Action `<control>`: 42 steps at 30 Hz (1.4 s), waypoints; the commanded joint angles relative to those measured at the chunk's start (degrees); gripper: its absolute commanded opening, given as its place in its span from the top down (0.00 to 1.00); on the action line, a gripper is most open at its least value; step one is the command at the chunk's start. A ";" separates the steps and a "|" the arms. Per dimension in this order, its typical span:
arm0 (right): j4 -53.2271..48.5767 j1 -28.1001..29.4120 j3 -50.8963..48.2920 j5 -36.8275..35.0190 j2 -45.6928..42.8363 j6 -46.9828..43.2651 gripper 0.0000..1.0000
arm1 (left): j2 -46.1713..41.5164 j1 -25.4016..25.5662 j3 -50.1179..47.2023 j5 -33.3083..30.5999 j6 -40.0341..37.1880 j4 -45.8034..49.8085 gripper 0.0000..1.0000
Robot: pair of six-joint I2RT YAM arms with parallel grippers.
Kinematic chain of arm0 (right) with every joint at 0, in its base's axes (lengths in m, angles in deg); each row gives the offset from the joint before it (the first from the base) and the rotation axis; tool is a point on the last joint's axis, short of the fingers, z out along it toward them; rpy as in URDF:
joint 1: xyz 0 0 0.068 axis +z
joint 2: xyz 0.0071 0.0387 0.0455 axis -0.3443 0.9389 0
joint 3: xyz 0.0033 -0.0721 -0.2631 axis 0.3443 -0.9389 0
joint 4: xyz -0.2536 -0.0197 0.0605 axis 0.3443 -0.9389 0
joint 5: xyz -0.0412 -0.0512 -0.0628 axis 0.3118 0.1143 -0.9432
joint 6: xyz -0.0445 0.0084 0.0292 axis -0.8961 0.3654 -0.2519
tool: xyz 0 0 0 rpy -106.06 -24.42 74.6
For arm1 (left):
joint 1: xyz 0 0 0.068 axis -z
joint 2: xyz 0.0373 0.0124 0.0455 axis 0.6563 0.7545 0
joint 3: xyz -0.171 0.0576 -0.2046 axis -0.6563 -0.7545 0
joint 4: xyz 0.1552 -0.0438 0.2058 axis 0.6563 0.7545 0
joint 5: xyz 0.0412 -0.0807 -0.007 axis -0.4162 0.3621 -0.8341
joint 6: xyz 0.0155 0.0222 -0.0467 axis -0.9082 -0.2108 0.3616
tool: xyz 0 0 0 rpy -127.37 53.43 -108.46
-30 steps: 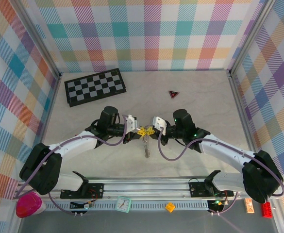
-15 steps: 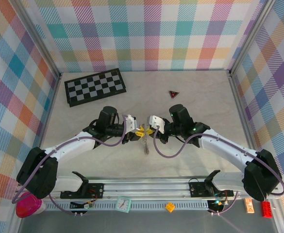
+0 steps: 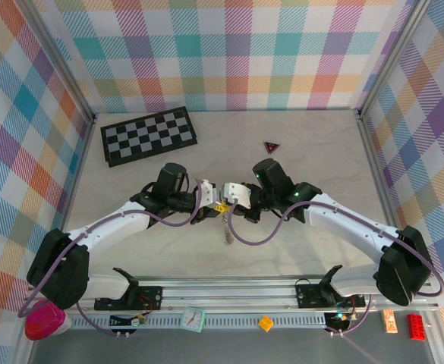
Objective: Put the keys on the keyring
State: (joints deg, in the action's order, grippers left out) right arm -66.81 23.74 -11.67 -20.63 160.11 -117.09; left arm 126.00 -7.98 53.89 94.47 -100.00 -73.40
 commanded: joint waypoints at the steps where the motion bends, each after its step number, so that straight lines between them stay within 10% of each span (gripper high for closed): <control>1: 4.25 -1.36 -3.09 5.09 -3.08 3.07 0.83 | -0.37 0.54 0.56 1.01 -0.22 -1.79 1.00; 15: 23.33 -5.30 -14.35 11.05 -5.85 11.69 0.73 | -0.93 0.54 -3.49 5.53 6.48 -13.91 1.00; 31: 22.02 -5.29 -12.64 13.89 -5.04 11.08 1.00 | -1.19 0.54 -4.02 6.97 6.18 -14.75 1.00; 42: 11.48 -5.21 -8.62 10.53 -5.39 6.29 1.00 | -2.26 0.54 -2.81 1.15 5.43 -7.91 0.82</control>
State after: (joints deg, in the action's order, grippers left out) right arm -52.26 18.15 -23.38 -10.66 154.67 -108.30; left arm 124.64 -7.88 50.39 95.87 -93.57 -83.52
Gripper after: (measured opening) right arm 0.046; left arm 0.184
